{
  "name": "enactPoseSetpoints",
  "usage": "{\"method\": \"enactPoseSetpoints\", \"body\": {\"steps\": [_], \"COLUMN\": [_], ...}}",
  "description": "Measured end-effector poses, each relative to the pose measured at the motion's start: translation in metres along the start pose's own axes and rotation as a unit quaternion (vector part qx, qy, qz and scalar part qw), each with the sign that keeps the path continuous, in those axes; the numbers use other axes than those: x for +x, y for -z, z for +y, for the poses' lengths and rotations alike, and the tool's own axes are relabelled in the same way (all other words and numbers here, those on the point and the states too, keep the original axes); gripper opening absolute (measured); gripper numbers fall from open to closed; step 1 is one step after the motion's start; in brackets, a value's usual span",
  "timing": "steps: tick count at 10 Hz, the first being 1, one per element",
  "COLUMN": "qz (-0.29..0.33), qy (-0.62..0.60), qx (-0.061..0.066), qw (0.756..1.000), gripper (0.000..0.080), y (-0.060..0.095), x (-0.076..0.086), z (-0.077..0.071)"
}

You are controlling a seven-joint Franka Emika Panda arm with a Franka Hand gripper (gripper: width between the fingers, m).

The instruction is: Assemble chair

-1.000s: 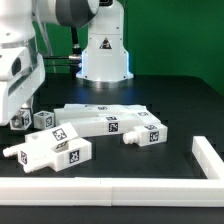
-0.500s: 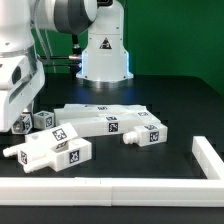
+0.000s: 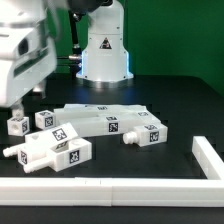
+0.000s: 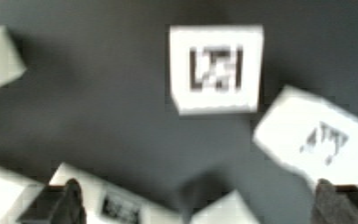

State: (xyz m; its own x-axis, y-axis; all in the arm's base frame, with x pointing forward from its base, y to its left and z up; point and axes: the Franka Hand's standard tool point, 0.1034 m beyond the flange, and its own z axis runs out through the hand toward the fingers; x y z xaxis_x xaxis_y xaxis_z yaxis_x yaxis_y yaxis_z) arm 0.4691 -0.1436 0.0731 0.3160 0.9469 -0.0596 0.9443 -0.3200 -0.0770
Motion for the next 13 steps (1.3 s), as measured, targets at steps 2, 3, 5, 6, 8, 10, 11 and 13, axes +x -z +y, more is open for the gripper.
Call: {"method": "enactPoseSetpoints", "body": {"steps": [2, 3, 5, 6, 8, 10, 11, 13], "qz": [0.001, 0.004, 0.004, 0.003, 0.003, 0.005, 0.02, 0.037], "qy": [-0.08, -0.102, -0.12, -0.119, -0.118, -0.132, -0.238, -0.329], "qx": [-0.011, -0.02, -0.025, -0.023, -0.023, -0.023, -0.035, -0.043], "qw": [0.997, 0.995, 0.992, 0.993, 0.993, 0.991, 0.97, 0.943], "gripper": [0.0649, 0.0649, 0.0649, 0.0649, 0.0649, 0.0649, 0.0649, 0.0649], "y": [0.01, 0.015, 0.018, 0.017, 0.016, 0.016, 0.02, 0.014], "x": [0.059, 0.084, 0.102, 0.1, 0.1, 0.102, 0.114, 0.135], "z": [0.0, 0.007, 0.018, 0.016, 0.016, 0.016, 0.014, 0.002]}}
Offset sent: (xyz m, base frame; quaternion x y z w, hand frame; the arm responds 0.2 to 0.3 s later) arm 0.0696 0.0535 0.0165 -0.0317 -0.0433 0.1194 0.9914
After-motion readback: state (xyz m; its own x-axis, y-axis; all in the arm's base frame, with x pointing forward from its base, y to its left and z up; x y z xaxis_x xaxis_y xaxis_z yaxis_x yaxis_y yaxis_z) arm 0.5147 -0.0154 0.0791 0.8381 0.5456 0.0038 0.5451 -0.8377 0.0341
